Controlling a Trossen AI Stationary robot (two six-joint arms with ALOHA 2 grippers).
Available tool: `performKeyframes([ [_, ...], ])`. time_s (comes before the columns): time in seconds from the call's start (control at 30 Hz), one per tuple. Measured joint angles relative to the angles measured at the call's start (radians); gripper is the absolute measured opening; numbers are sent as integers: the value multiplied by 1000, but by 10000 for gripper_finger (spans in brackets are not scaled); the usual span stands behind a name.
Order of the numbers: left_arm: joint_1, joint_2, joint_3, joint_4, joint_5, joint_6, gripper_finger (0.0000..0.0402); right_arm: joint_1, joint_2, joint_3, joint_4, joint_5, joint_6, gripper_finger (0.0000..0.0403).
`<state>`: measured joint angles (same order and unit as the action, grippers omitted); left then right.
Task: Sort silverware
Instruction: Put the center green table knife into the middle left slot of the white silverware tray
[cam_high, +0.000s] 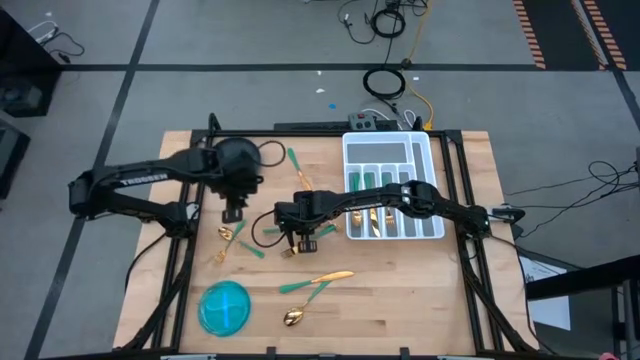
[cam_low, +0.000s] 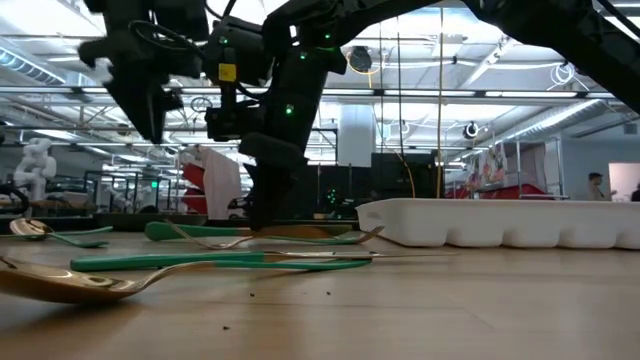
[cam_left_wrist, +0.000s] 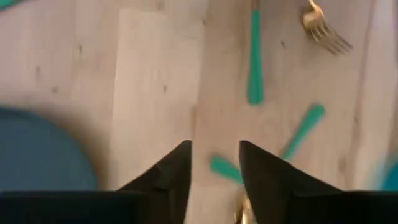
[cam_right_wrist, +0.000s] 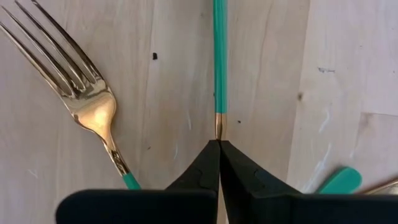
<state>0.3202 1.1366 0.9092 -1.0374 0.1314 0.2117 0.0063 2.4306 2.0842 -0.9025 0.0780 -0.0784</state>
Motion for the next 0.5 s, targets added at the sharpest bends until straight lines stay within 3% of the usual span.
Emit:
performKeyframes([
  [0.2, -3, 0, -107, 249, 21, -33, 195, -3, -1, 0, 2, -5, -12, 0],
  [0.5, -51, 0, -237, 370, 78, -49, 200, -16, -2, 0, 13, -5, -12, 0],
])
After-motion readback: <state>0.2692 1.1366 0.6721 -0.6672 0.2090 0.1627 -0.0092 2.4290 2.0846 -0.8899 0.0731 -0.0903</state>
